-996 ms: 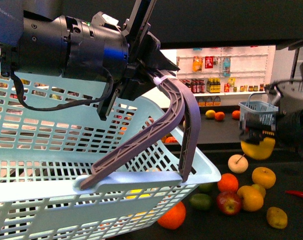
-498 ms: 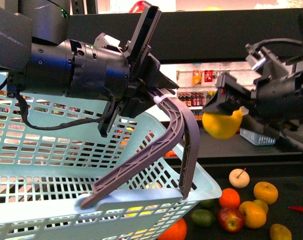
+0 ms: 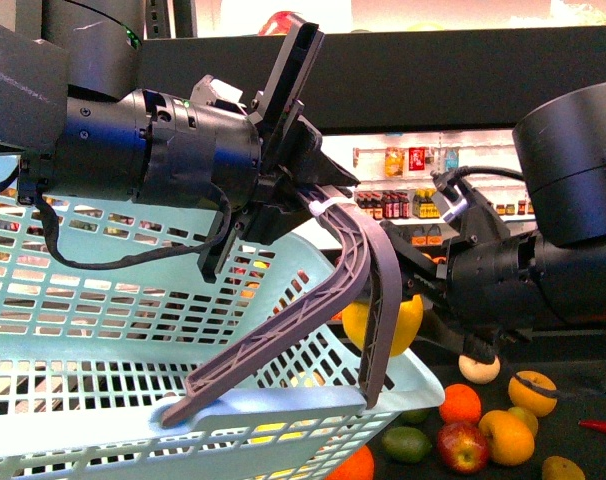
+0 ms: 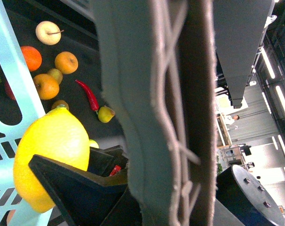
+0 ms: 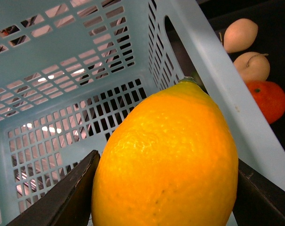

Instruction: Pick lemon from shelf

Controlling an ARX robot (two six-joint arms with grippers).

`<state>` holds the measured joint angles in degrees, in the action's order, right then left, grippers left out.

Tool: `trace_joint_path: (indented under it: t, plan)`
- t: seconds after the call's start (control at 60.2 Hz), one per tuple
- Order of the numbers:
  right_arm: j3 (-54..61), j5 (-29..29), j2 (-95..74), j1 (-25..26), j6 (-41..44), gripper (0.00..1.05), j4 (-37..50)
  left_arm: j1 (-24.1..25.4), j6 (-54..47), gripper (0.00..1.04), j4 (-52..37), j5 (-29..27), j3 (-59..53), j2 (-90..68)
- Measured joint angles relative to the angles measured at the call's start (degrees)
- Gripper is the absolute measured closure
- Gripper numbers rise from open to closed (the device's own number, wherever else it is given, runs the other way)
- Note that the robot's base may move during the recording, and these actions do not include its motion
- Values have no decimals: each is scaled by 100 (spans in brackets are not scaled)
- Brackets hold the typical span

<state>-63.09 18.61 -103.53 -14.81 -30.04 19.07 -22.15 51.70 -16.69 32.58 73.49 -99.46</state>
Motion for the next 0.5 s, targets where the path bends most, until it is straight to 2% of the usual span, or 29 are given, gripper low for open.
trace_joint_path:
  t: [0.116,0.315,0.498]
  plan:
    - [0,-59,-26,-44,-24,33,17,0,0,97,0,0,0,0]
    - [-2,-122,-26,-26,-35,6,94,0,-2,97,0,4,0,0]
    - [-4,-407,63,175,140,7,107,0,4,97,9,4,0,-4]
